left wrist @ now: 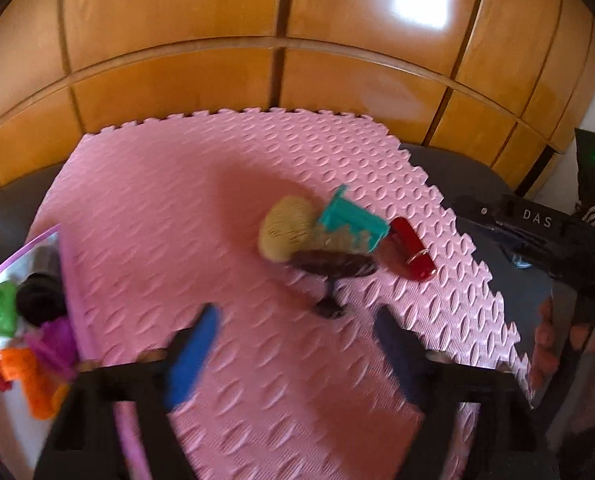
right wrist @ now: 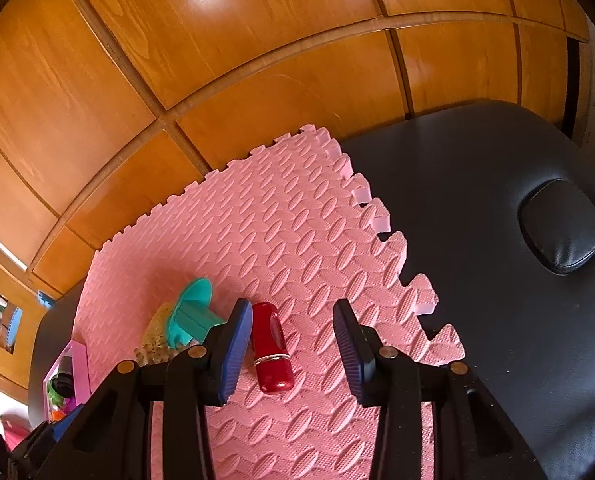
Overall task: Organize rigid objects
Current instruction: 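Move both grippers back toward the remaining toys on the mat, then grasp the brown peg board with the left gripper while the right gripper grasps the teal stamp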
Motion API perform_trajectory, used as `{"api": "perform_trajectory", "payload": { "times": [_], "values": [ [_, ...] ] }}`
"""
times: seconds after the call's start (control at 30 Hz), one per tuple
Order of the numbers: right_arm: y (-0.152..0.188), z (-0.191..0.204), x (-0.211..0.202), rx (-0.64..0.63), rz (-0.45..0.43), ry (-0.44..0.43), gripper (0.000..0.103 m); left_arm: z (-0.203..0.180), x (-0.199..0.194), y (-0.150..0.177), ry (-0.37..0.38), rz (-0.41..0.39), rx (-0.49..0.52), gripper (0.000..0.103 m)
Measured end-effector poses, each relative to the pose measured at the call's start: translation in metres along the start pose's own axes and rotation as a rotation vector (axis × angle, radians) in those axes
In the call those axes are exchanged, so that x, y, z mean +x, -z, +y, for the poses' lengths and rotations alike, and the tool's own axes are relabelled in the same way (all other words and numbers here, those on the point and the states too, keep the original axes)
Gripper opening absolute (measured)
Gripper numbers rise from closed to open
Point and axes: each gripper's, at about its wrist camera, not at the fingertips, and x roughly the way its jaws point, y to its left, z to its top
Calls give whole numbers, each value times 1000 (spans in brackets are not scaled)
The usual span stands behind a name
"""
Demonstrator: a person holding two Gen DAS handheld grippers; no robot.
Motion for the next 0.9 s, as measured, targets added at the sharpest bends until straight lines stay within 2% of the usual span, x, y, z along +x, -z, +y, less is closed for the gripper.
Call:
{"api": "perform_trajectory", "payload": {
  "times": [0.1, 0.13, 0.2, 0.37, 0.43, 0.5, 0.53, 0.77, 0.87, 0.9],
  "values": [
    [0, 1, -1, 1, 1, -9, 42, -15, 20, -2, 16, 14, 37, 87],
    [-1, 0, -1, 4, 1, -11, 42, -18, 27, -2, 15, 21, 50, 82],
    [-1, 0, -1, 9, 3, -15, 42, -23, 47, -1, 14, 73, 75, 62],
    [-2, 1, 0, 14, 10, -30, 42, -22, 71, -3, -1, 92, 62, 57],
    [-3, 3, 2, 9, 12, -28, 42, -23, 75, -6, -3, 80, 61, 48],
    [-2, 4, 3, 4, 16, -24, 42, -25, 79, -8, 1, 77, 70, 27],
    [-2, 3, 4, 2, 18, -23, 42, -26, 79, -8, 7, 70, 76, 22],
    [0, 2, 8, -3, 29, -11, 42, -17, 60, 11, 23, 75, 54, 21],
    [0, 0, 9, -4, 31, 2, 42, -13, 44, 25, 37, 64, 38, 12],
    [0, 0, 10, -3, 30, 7, 42, -13, 39, 31, 40, 63, 41, 12]
  ]
}}
